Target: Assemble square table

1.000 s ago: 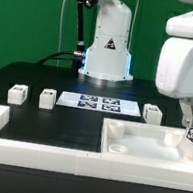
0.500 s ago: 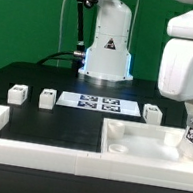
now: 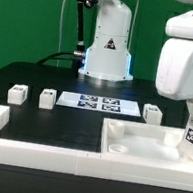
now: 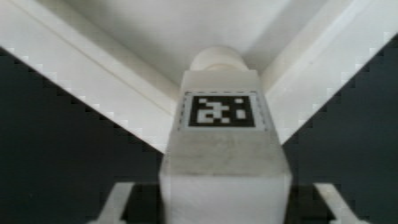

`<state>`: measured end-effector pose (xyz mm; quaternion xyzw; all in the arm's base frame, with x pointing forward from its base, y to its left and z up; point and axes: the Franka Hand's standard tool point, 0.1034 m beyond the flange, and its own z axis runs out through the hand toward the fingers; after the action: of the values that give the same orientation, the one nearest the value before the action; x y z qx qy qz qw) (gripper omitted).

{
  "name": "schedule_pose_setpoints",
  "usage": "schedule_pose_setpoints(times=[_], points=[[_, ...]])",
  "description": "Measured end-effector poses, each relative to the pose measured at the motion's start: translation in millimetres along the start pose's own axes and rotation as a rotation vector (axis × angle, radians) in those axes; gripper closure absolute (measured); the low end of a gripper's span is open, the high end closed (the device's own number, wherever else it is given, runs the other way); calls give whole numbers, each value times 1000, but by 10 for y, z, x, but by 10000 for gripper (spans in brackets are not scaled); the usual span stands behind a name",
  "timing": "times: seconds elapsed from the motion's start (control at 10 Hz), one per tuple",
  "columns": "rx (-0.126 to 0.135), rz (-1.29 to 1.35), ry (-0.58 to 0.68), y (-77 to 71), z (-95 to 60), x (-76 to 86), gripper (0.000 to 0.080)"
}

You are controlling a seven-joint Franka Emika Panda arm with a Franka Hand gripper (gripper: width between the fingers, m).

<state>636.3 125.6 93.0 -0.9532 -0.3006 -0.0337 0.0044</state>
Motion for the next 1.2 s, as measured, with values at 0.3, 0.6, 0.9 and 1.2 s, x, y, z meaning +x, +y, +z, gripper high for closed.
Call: schedule_pose_setpoints(times=[0.3, 0.6, 0.9, 1.2], points=[[15, 279, 39, 48, 5, -29, 509], [27, 513, 54, 79, 6, -38, 509], [45, 815, 50, 95, 7, -68, 509], [51, 1094, 40, 108, 9, -94, 509]])
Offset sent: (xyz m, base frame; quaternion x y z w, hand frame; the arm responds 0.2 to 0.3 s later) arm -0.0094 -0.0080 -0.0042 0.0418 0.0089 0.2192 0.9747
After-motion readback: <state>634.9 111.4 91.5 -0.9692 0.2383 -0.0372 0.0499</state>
